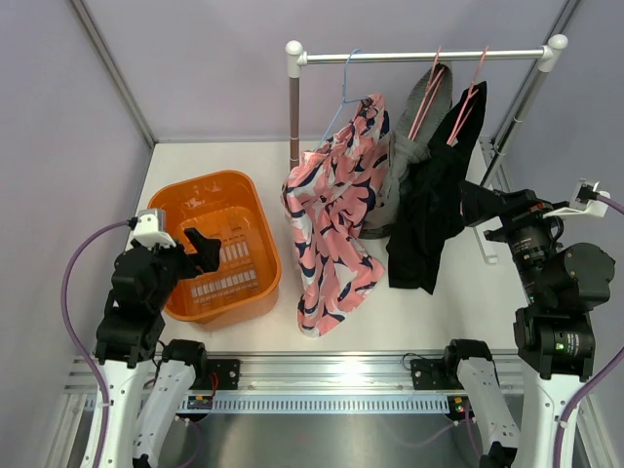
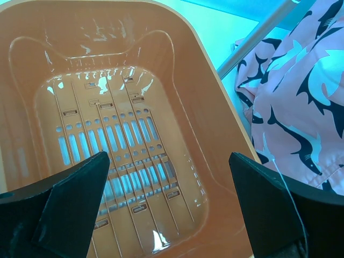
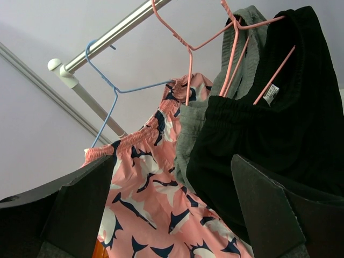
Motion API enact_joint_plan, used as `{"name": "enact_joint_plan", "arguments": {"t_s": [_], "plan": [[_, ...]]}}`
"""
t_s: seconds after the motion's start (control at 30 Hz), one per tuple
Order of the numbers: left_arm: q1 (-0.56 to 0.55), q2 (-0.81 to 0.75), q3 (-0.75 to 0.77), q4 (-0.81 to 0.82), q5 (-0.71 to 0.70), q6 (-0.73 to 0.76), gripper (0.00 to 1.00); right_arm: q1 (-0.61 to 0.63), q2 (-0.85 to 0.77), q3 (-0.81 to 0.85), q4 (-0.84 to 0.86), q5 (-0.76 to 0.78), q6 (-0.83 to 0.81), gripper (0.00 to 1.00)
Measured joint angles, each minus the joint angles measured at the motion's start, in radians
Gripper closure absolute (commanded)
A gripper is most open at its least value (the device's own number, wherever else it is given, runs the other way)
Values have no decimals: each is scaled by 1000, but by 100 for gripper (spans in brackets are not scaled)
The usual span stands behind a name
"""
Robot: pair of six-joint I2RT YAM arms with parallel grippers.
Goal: Remove the shorts from the hanger
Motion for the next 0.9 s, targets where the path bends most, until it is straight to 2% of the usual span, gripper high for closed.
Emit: {"name": "enact_joint_plan", "arguments": {"t_s": [0.2,0.3,0.63,0.9], "plan": [[0,-7,0,0,0,0,1,0,5,1,-20,1,-22,1],[0,-14,0,0,2,0,1,0,56,44,-53,1,-42,1],[0,-51,-6,0,11,0,1,0,441,343,-109,37,-98,2],[-12,-66,-8,0,14,0,1,83,696,603,-201,229,-159,8]]}}
